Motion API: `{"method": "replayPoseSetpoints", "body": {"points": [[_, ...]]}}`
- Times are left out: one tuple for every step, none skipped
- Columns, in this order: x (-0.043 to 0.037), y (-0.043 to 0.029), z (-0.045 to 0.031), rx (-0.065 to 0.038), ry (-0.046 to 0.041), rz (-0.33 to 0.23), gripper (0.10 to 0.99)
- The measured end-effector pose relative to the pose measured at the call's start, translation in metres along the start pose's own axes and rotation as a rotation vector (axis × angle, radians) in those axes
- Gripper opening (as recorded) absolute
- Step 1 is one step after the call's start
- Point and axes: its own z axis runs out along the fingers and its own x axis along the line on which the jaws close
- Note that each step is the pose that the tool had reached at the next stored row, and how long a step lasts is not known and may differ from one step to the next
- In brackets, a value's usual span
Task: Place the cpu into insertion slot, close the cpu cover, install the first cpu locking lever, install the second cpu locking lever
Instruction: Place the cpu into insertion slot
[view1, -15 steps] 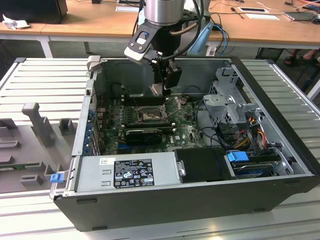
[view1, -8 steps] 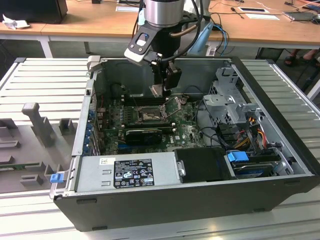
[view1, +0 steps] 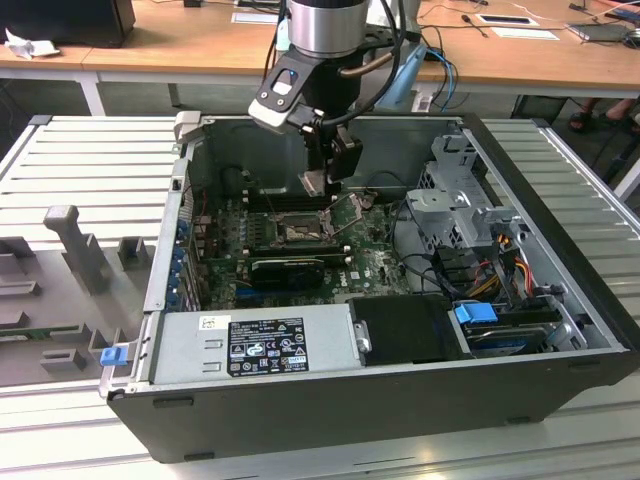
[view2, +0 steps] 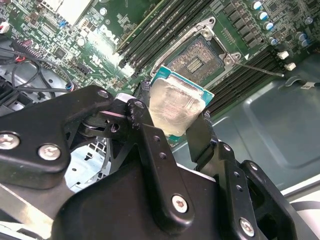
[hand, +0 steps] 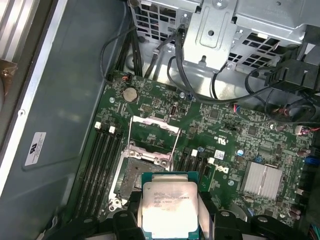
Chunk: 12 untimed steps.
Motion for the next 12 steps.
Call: {"method": "replayPoseSetpoints", "body": {"points": [[0.0000,0.0000,0.0004,0.000,-0.0002,0.000,0.533],[0.0000,-0.0001,0.0007,0.000,-0.0002,0.001,0.533],[0.0000,-0.0001,0.0009,0.000,-0.0003,0.002,0.533],[0.0000,-0.0001,0.0013,0.000,-0.0004,0.004,0.533],[0.0000,-0.0001,0.0015,0.000,-0.0006,0.005,0.533],[0.0000,-0.0002,0.0017,0.000,-0.0006,0.006,0.533],[0.0000,-0.0002,0.0019,0.000,-0.0007,0.008,0.533],[-0.0001,-0.0002,0.0021,0.000,-0.0008,0.009,0.533],[-0.0001,-0.0002,0.0023,0.000,-0.0009,0.010,0.533],[-0.0001,-0.0002,0.0024,0.000,-0.0010,0.011,0.533],[-0.0001,-0.0002,0.0026,0.000,-0.0010,0.012,0.533],[-0.0001,-0.0002,0.0029,0.000,-0.0012,0.013,0.533]]}}
